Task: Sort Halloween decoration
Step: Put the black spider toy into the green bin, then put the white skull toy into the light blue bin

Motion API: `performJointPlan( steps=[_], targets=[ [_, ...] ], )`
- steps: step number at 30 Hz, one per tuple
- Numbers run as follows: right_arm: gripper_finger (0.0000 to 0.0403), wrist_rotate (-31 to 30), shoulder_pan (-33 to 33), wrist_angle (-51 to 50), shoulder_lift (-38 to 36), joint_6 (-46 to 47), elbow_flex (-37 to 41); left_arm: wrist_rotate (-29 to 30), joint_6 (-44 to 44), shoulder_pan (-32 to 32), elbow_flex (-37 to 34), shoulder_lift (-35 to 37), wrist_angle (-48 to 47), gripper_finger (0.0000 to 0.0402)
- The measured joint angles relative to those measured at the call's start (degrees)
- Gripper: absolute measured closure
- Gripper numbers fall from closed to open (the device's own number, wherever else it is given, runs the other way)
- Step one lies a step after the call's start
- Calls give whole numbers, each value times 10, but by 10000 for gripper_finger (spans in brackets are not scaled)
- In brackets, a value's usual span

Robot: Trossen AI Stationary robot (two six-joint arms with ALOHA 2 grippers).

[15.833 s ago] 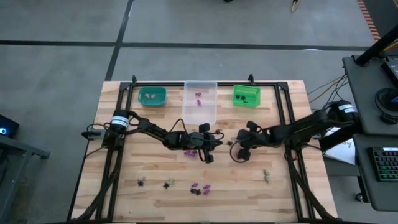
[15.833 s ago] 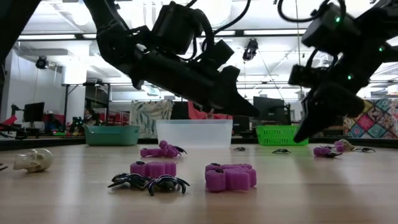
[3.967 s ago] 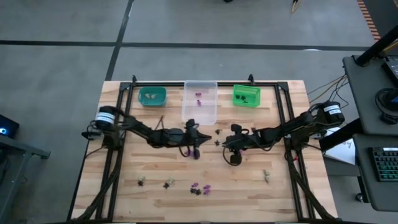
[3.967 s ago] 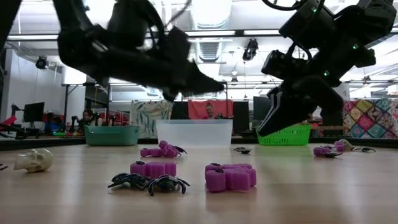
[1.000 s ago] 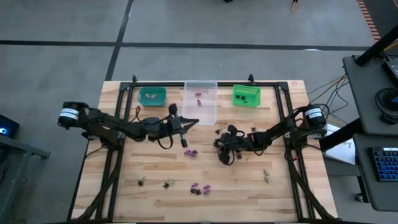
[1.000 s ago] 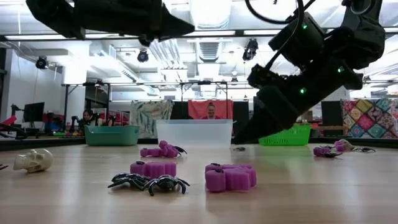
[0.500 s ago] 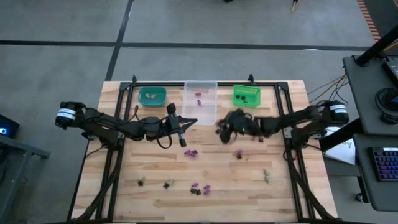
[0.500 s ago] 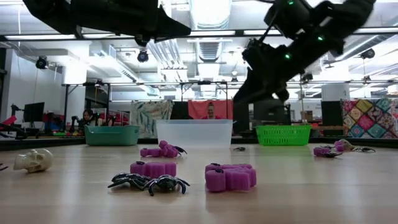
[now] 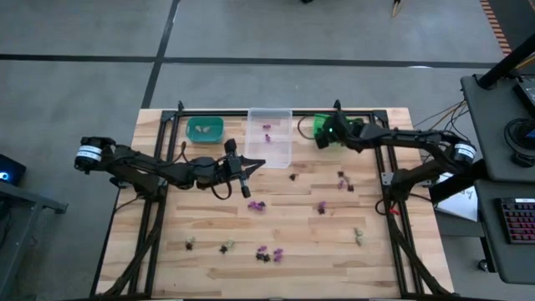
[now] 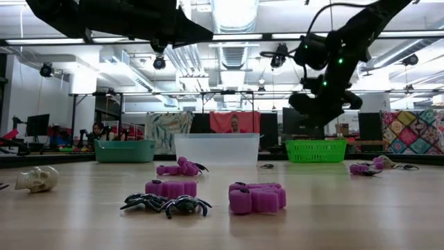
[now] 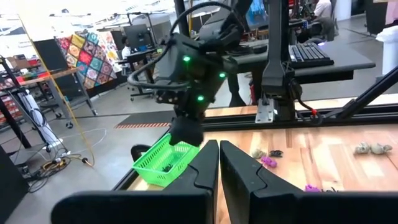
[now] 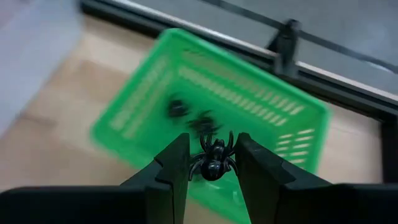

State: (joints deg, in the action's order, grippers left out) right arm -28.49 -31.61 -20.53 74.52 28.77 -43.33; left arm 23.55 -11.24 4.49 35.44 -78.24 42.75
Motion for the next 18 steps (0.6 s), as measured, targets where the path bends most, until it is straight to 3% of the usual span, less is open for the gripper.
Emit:
performJointPlan(
  steps=[3, 12, 18],
  targets=[
    [284, 13, -18, 1, 0, 1, 0, 0, 13, 0, 1, 0, -9, 402],
    [203, 30, -27, 17, 1, -14, 0, -1, 47, 0, 1, -2, -37, 402],
    [184, 71, -12, 33, -19, -27, -4, -1, 101, 1, 1, -2, -77, 402]
  ],
)
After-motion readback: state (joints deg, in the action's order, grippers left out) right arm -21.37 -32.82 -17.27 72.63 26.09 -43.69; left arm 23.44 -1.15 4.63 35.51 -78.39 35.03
